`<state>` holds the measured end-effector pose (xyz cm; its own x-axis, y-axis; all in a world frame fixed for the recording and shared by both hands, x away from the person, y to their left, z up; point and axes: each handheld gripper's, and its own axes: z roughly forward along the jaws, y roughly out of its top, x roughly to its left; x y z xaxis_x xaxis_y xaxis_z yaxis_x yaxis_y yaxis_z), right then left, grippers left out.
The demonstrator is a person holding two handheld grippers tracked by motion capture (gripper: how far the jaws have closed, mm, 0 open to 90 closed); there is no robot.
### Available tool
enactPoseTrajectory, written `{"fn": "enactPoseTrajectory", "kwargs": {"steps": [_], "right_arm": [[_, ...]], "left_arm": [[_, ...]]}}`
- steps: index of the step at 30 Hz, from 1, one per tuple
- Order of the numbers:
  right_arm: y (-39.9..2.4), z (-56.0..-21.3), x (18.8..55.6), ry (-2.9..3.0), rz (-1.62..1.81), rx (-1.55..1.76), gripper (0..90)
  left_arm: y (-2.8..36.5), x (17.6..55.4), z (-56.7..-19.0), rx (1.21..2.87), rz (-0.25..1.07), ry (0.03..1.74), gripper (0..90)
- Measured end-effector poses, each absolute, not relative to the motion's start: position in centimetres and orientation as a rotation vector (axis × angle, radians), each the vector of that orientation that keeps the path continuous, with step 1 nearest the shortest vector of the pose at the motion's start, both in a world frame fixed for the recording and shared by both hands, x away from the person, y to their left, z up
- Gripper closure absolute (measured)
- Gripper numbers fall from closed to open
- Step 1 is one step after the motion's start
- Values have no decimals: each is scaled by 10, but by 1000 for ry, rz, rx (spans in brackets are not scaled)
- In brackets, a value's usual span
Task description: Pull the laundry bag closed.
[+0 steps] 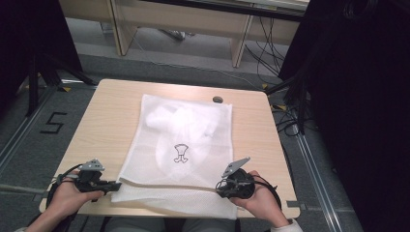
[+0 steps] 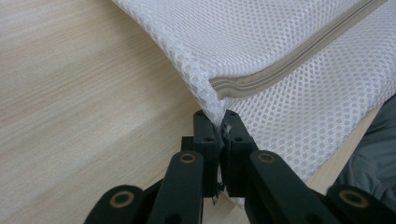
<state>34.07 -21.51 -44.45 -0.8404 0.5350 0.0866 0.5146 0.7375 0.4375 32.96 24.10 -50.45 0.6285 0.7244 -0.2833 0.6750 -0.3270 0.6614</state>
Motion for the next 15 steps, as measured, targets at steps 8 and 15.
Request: {"fn": "enactPoseTrajectory", "kwargs": {"steps": [8, 15], "right_arm": [[-237, -450, 342, 2878, 652, 918, 822], [-248, -459, 342, 2905, 598, 989, 821]], "left_arm": [[243, 330, -505, 2096, 97, 1090, 858], [243, 330, -505, 2098, 96, 1094, 857]]}}
